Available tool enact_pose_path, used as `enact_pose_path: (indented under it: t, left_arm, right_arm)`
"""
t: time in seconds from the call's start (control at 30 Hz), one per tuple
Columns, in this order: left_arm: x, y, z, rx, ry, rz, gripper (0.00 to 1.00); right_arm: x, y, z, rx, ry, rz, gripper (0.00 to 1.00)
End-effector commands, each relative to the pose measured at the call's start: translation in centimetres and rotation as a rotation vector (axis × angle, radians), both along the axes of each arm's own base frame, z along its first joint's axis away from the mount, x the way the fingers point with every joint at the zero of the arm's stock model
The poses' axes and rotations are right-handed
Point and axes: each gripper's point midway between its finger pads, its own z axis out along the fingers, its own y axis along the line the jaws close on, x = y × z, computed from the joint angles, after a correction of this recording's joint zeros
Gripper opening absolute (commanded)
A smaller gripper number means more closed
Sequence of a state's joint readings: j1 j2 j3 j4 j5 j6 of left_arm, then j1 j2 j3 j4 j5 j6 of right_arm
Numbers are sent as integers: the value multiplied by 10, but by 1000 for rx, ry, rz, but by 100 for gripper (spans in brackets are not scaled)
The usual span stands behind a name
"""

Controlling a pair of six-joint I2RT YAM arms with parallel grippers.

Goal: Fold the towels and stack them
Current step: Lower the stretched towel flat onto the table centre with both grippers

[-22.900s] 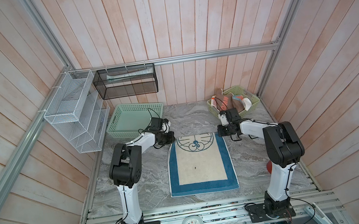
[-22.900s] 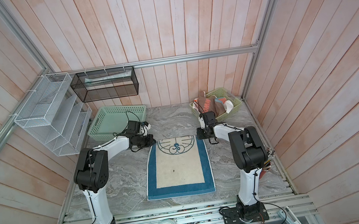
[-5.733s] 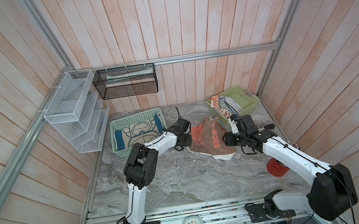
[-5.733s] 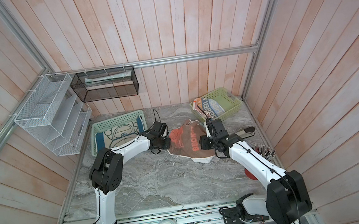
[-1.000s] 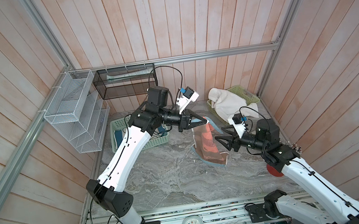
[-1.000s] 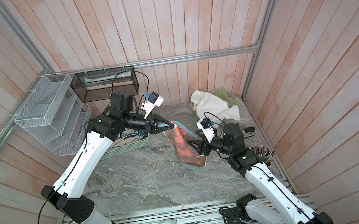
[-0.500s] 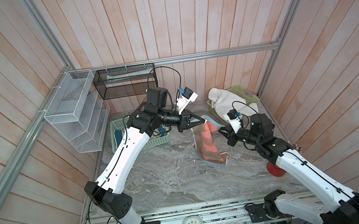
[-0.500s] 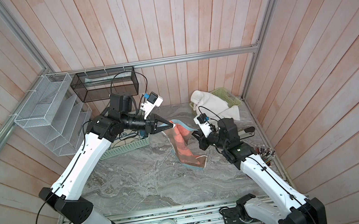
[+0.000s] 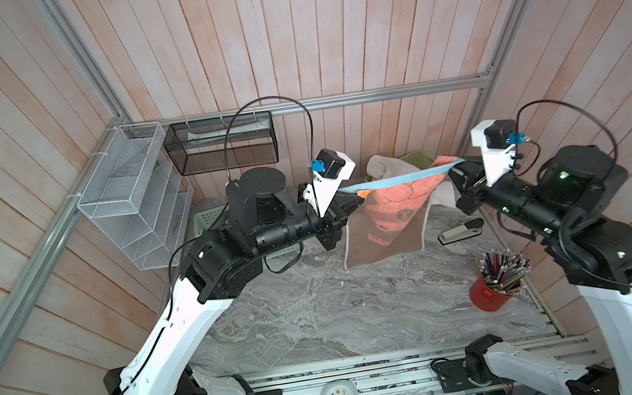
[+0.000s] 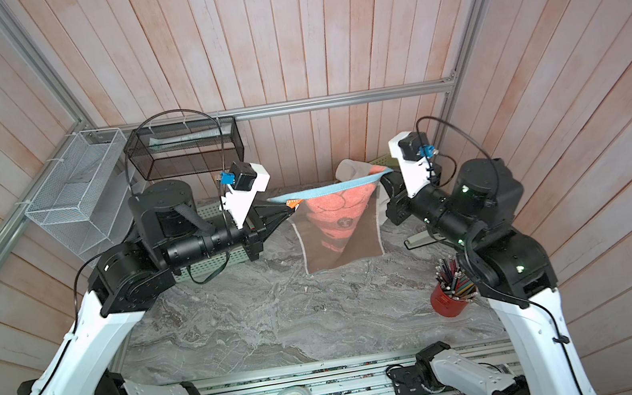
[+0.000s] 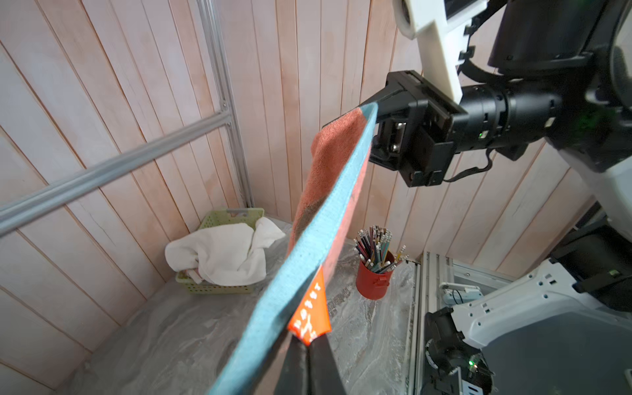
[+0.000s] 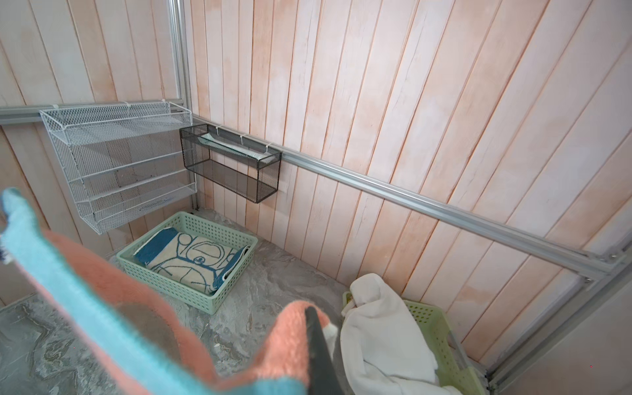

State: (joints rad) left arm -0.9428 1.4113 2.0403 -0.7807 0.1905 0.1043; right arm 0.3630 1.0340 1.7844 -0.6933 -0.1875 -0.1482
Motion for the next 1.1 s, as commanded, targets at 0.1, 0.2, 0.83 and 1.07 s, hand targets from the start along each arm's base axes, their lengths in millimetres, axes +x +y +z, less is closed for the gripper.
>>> enact_pose_path:
  t: [0.1,0.2,0.83,1.07]
  left_arm:
    - [-2,16,48,-31,-134,173,0]
    - [12,17,51,-22,-110,243,0]
    - [283,91,-193,177,405,422,0]
    - [345,104,-284,257,443,482,0]
  right_arm:
    - [-17,-21,23,0,41,-85,0]
    - [2,-26,21,22,99,-155,0]
    - [250,52,-259,-166,636,-149,0]
    - [284,45,-335,-289,745,-224,0]
